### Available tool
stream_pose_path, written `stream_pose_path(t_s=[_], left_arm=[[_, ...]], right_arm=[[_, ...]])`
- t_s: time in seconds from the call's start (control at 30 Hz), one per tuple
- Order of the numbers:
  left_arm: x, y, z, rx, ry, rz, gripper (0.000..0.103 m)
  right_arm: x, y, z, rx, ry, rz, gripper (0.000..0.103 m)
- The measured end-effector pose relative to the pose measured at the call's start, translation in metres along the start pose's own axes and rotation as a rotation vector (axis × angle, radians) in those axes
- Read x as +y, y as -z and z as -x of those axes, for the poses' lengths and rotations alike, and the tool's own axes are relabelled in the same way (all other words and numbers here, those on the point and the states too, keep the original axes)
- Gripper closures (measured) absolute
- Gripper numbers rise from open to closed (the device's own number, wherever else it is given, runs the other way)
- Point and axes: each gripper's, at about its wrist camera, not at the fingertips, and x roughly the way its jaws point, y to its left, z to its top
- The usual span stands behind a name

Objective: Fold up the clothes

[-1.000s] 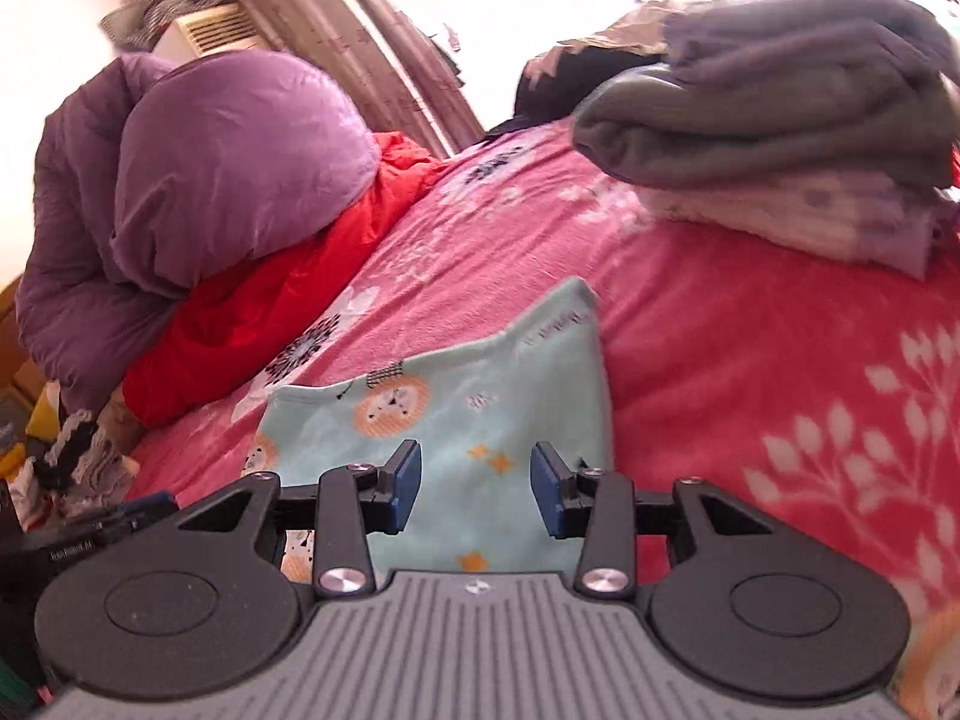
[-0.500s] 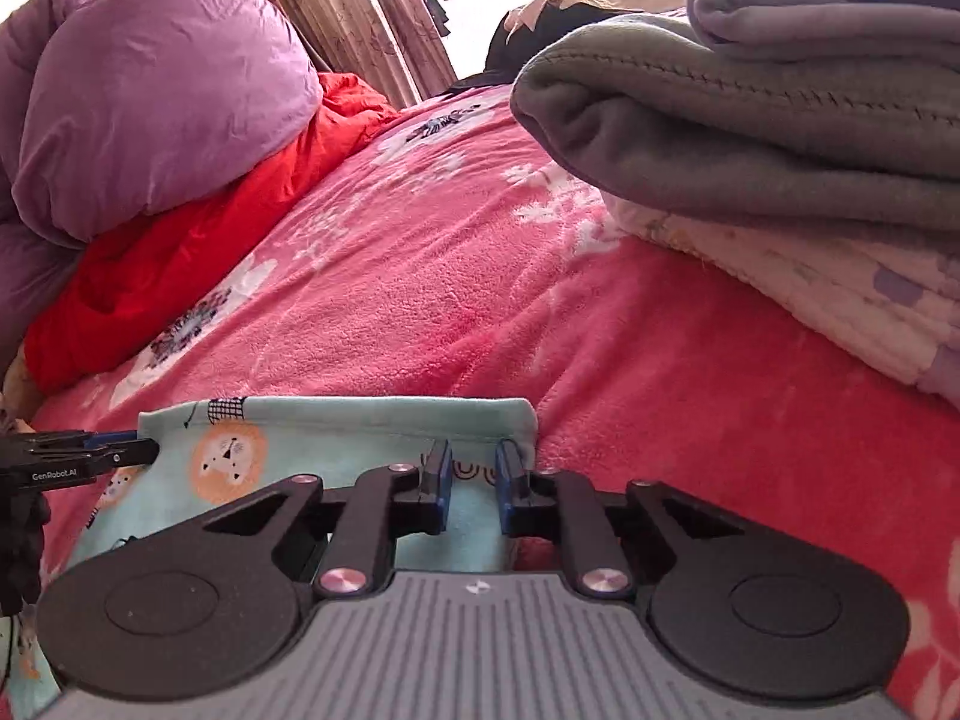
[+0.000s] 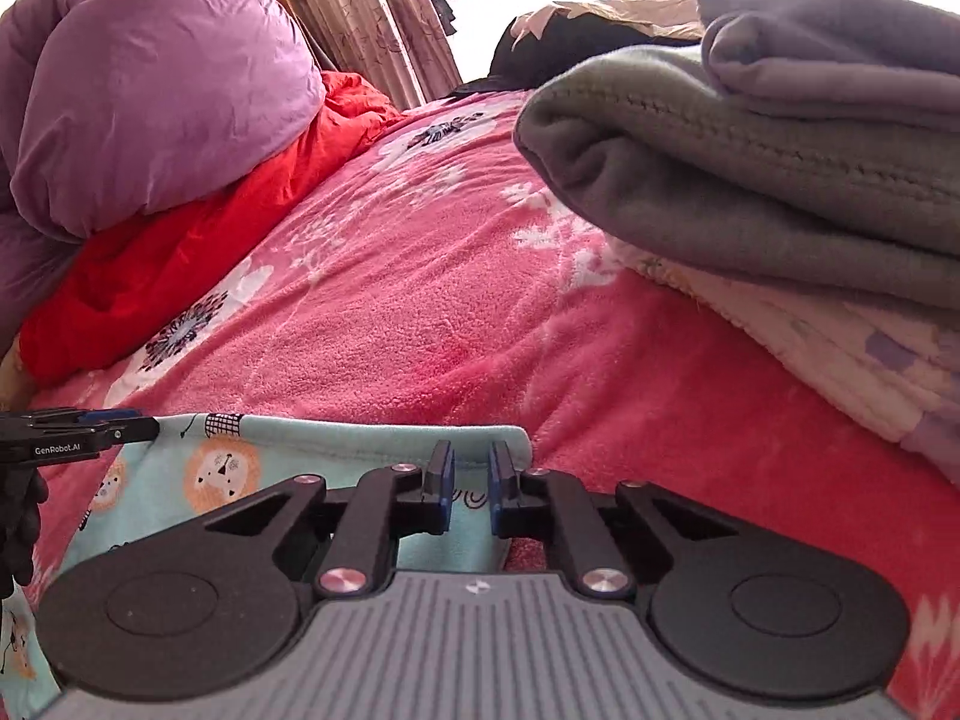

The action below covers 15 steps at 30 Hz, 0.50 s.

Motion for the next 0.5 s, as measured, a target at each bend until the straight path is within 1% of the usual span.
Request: stream_pose_path(t_s=[0.03,0.07,0.13,0.2,0.27,0.3,0.33,0.4,0.47,0.5], left_arm=[[-0.002,0.007,0.016,-0.016,0.001,-0.001,0.066],[-0.005,0.016,0.032,-0.032,0.004,-0.003,0.066],[-0.017,0.038,0.066,-0.059,0.046,0.005,0.065],[-0.037,0.065,0.093,-0.078,0.092,-0.002,0.065],[-0.062,0.091,0.113,-0.094,0.148,-0.006,0.066],[-0.077,0.101,0.119,-0.098,0.188,-0.003,0.066],[-0.095,0.107,0.122,-0.096,0.231,-0.021,0.066],[-0.135,0.118,0.126,-0.087,0.316,-0.078,0.066],[-0.178,0.12,0.125,-0.081,0.363,-0.179,0.066],[-0.196,0.117,0.124,-0.078,0.383,-0.221,0.066]], right_arm=[[0.001,0.002,0.011,-0.013,0.022,0.009,0.061],[0.0,0.006,0.026,-0.032,0.031,0.007,0.057],[-0.008,0.018,0.058,-0.073,0.012,-0.038,0.057],[-0.021,0.038,0.1,-0.146,0.023,-0.11,0.057],[-0.04,0.068,0.143,-0.227,0.026,-0.236,0.057],[-0.048,0.086,0.163,-0.269,0.03,-0.304,0.056],[-0.054,0.105,0.181,-0.31,0.04,-0.369,0.054],[-0.059,0.141,0.207,-0.366,0.056,-0.466,0.054],[-0.058,0.175,0.223,-0.389,0.063,-0.537,0.054],[-0.055,0.188,0.227,-0.385,0.059,-0.555,0.054]])
